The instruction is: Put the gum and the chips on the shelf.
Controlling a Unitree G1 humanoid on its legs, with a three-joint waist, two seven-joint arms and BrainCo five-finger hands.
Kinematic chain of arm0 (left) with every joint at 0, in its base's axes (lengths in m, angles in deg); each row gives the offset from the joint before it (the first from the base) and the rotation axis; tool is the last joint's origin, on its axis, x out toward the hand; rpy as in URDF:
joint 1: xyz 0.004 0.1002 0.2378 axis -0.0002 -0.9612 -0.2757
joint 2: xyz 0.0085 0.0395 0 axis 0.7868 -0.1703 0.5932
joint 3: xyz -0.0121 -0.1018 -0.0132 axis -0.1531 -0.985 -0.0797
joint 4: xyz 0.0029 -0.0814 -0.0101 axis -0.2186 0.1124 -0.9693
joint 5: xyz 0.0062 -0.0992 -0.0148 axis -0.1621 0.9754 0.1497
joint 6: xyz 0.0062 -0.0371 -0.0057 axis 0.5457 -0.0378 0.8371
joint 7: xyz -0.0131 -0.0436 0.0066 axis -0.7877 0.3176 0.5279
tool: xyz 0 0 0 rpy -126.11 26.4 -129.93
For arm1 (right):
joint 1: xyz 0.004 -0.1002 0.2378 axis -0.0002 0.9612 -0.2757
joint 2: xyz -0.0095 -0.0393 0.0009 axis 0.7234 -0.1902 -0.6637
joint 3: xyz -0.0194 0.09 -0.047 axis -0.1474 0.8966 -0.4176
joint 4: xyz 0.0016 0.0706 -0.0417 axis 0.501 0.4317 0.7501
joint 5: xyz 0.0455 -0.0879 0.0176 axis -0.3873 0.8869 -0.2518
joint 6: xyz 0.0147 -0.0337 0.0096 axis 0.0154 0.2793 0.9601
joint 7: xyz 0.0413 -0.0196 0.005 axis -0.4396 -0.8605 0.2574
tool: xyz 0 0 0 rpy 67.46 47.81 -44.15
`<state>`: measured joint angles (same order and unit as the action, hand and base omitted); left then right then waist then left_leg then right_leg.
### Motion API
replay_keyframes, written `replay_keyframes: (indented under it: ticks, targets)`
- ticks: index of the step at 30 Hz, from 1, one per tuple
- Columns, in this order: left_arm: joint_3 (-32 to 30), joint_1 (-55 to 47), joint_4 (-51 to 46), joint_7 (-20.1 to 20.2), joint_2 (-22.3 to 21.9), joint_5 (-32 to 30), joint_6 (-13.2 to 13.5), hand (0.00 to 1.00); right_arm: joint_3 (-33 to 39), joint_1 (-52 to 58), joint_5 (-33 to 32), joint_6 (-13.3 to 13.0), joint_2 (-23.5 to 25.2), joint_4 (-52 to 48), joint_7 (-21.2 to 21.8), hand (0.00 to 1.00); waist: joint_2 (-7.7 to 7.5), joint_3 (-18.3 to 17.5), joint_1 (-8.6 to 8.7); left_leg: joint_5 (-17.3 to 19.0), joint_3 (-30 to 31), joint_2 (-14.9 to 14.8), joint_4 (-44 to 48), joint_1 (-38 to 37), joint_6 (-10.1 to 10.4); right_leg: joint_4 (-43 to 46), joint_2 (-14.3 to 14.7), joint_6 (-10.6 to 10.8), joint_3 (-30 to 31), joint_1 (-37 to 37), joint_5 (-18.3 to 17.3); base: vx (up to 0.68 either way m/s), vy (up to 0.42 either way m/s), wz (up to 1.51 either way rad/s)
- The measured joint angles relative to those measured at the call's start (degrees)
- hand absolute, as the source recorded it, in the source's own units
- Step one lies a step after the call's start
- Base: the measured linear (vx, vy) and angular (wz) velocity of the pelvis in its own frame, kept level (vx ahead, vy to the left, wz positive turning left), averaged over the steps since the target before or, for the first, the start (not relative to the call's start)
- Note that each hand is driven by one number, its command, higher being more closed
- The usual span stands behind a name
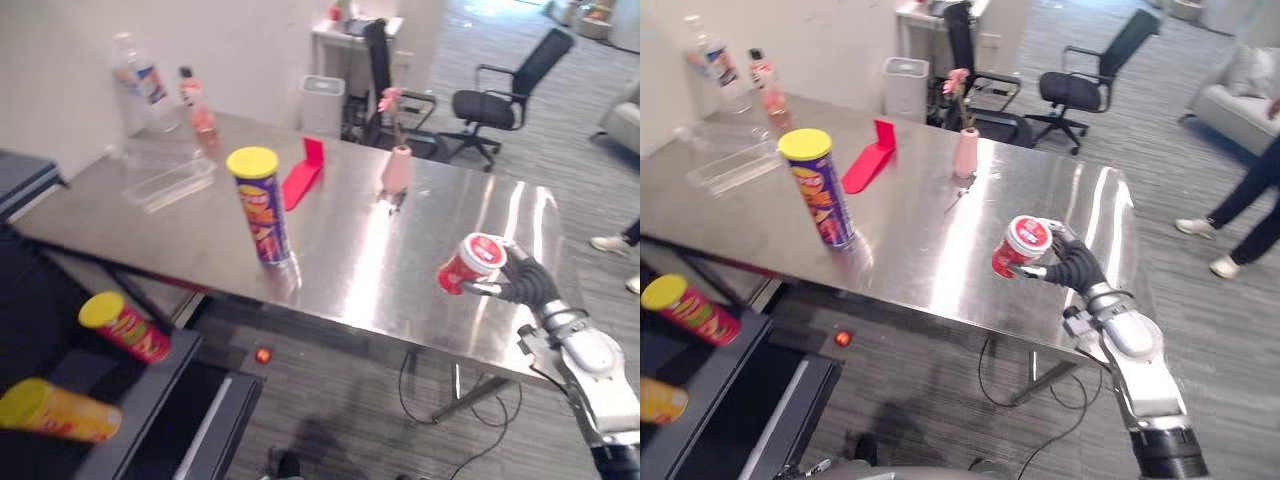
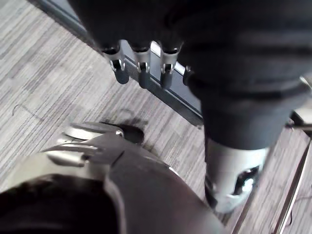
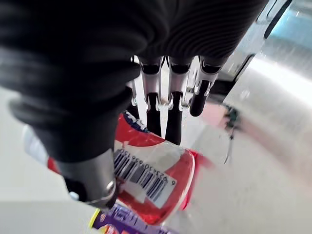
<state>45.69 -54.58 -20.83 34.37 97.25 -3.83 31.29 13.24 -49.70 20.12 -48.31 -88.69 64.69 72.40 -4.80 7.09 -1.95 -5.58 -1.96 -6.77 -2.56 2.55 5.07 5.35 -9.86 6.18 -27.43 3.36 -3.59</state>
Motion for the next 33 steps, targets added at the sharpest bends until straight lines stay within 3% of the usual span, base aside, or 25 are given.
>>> replay_keyframes:
  ticks: [1,3,4,5,6,7,8,9,10,11,13,14,18,22,26,27,29,30,31,32,33]
  targets:
    - [-0.6,0.0,-0.4,-0.3,-0.4,1.0,0.3,0.00,-1.0,-2.5,0.1,0.4,0.4,1.2,-0.1,1.00,0.38,0.6,-0.82,0.0,0.6,-0.1,1.6,1.3,0.0,0.5,0.2,-0.5,-1.1,0.0,-0.5,-0.07,-0.065,0.91]
    - [-1.4,-0.2,-0.4,-0.6,-2.1,2.3,0.7,0.00,-1.5,-6.0,0.1,0.7,0.4,2.8,-0.4,1.00,2.32,1.7,-2.11,0.6,-0.5,-0.3,3.8,3.3,-2.2,2.6,0.2,-0.7,-4.3,0.5,-2.1,-0.14,-0.039,0.91]
    - [-1.9,-1.8,-1.2,-0.6,-3.3,3.3,1.1,0.00,-1.5,-6.5,0.1,0.7,0.1,2.7,-0.3,1.00,3.82,2.5,-3.18,3.0,-3.3,-0.2,3.5,4.4,-10.9,3.1,-0.2,-2.1,-7.5,1.1,-3.0,-0.15,-0.054,1.01]
    - [-1.9,-2.2,-1.1,-0.6,-3.4,3.8,1.4,0.00,-1.5,-6.4,0.1,0.6,-0.1,2.7,-0.3,1.00,3.73,2.5,-2.97,5.7,-7.6,-0.6,3.6,4.5,-15.3,1.7,-0.1,-2.2,-8.2,1.8,-3.0,-0.15,-0.091,1.70]
    - [-3.0,-2.2,-0.3,-0.5,-3.2,4.8,1.7,0.00,-0.6,-6.0,0.1,0.2,-1.2,2.8,-0.4,1.00,2.30,2.3,-1.57,9.8,-16.6,-1.4,6.4,5.6,-17.6,-1.6,-1.1,-2.5,-11.0,3.0,-2.5,-0.09,-0.058,1.91]
    - [-4.3,-2.3,-0.2,-0.4,-3.7,5.3,1.7,0.00,1.9,-5.4,0.2,-0.1,-2.0,3.3,-0.4,1.00,2.36,2.9,-1.22,9.8,-25.7,-4.5,19.2,7.9,-16.9,1.0,-3.3,-2.9,-15.7,2.7,-3.2,-0.08,-0.031,1.86]
    - [-4.7,-2.9,-0.1,-0.4,-4.3,5.3,1.7,0.00,3.2,-5.0,0.2,-0.1,-2.0,3.5,-0.6,1.00,2.99,2.8,-1.32,9.7,-29.6,-5.9,25.0,7.5,-16.9,2.5,-4.2,-2.9,-16.8,2.9,-3.8,-0.02,0.006,1.58]
    - [-5.1,-4.5,-0.3,-0.1,-5.4,4.8,1.8,0.00,5.8,-3.1,0.5,-0.4,-2.4,2.9,-1.6,1.00,5.37,2.2,-1.13,8.3,-35.8,-7.8,29.5,5.4,-16.1,5.8,-4.5,-2.0,-20.4,4.0,-4.9,0.03,0.015,1.45]
    - [-5.0,-4.5,-0.4,-0.1,-5.5,4.1,1.8,0.00,7.3,-1.6,0.5,-0.7,-2.7,2.4,-2.3,1.00,6.08,2.2,-0.05,7.3,-37.1,-6.7,27.8,6.6,-15.9,6.8,-4.9,-2.3,-21.6,4.3,-5.4,-0.03,0.048,2.16]
    - [-5.0,-4.2,-0.4,0.0,-5.4,2.7,2.1,0.00,9.8,0.8,0.5,-0.8,-3.1,2.6,-3.1,1.00,4.50,1.6,1.16,2.8,-37.0,-2.2,19.3,5.5,-13.8,4.8,-6.3,-2.6,-22.9,3.8,-6.3,-0.08,0.077,2.01]
    - [-7.1,-3.6,1.2,0.4,-5.1,1.9,1.8,0.00,10.8,3.1,0.6,-0.6,-2.7,2.7,-3.2,1.00,4.02,1.7,0.54,9.0,-43.4,-3.3,22.7,2.2,-13.5,3.1,-6.2,-1.3,-27.9,4.9,-4.1,-0.05,0.031,1.54]
    - [-7.3,-4.8,2.7,0.7,-5.6,1.6,1.9,0.00,11.3,5.5,0.6,-0.6,-2.0,2.7,-3.5,1.00,4.71,1.4,1.77,9.7,-44.6,-3.6,18.8,-2.2,-8.9,4.9,-6.2,-1.3,-31.5,5.9,-4.1,-0.01,0.045,1.20]
    - [-7.0,-4.8,4.0,1.0,-6.3,0.1,2.5,0.00,11.6,6.4,0.6,-0.6,-0.8,2.6,-4.3,1.00,5.68,0.9,1.91,8.2,-41.1,0.8,6.3,-3.7,-6.7,8.6,-7.1,-1.4,-33.8,4.7,-4.2,-0.07,0.113,0.72]
    - [-5.2,-5.0,4.3,1.0,-5.2,0.1,4.5,0.00,12.5,6.9,0.6,-0.7,1.1,2.8,-4.7,1.00,4.44,1.1,1.89,4.9,-37.4,5.4,-2.3,-4.6,-7.9,13.0,-10.4,-1.4,-34.7,3.6,-4.2,-0.11,0.107,0.52]
    - [-3.8,-5.0,4.1,0.9,-4.5,0.1,4.8,0.00,12.4,8.0,0.8,-1.9,3.0,2.9,-4.9,1.00,4.23,1.2,1.68,5.1,-34.7,7.7,-3.2,-4.2,-8.0,15.6,-12.9,-2.0,-34.8,3.8,-3.3,-0.11,0.134,0.38]
    - [-3.7,-5.0,4.1,1.0,-4.4,0.1,4.8,0.00,12.4,8.7,0.8,-2.5,3.4,2.9,-4.8,1.00,4.42,1.4,1.65,5.6,-33.4,7.9,-3.2,-3.6,-8.6,16.7,-13.0,-2.7,-33.5,3.5,-2.3,-0.11,0.115,0.55]
    - [-2.8,-4.9,3.6,1.1,-4.1,0.1,4.6,0.00,12.5,10.4,0.8,-3.4,3.4,2.6,-4.7,1.00,4.91,2.0,1.93,5.6,-29.5,8.2,-3.3,-2.8,-8.5,19.7,-12.7,-5.8,-24.5,1.6,-0.9,-0.12,0.100,0.87]
    - [-2.5,-4.1,3.0,1.1,-4.0,-0.9,4.5,0.00,12.6,11.8,0.8,-3.5,3.4,2.6,-5.0,1.00,6.37,2.4,2.78,5.9,-24.7,7.8,-3.5,-1.5,-7.3,20.6,-8.8,-7.5,-15.2,-0.8,-2.2,-0.08,0.075,1.39]
    - [-3.3,-1.3,3.8,1.2,-3.3,-2.5,3.4,0.00,12.4,13.5,1.1,-3.4,4.8,2.4,-5.2,1.00,3.59,2.2,3.80,11.2,-25.8,8.4,-1.4,-1.2,-3.3,17.0,-5.4,-7.5,-4.5,-2.3,-3.1,-0.07,0.070,1.46]
    - [-3.8,-0.5,3.6,1.4,-1.1,-2.6,2.9,0.00,12.5,14.2,1.6,-3.4,6.4,1.8,-5.3,1.00,1.11,2.6,3.70,13.0,-26.4,7.8,8.2,0.9,-10.6,17.0,-6.0,-5.9,-1.0,-2.9,-3.7,-0.03,0.025,1.49]
    - [-3.5,0.8,4.0,1.6,0.8,-2.5,1.2,0.00,12.5,15.1,2.5,-3.7,7.5,-0.6,-5.2,1.00,2.12,4.0,3.52,17.1,-22.7,3.4,16.7,2.0,-9.4,17.2,-2.9,-3.6,4.2,-1.8,-5.6,-0.03,0.023,1.11]
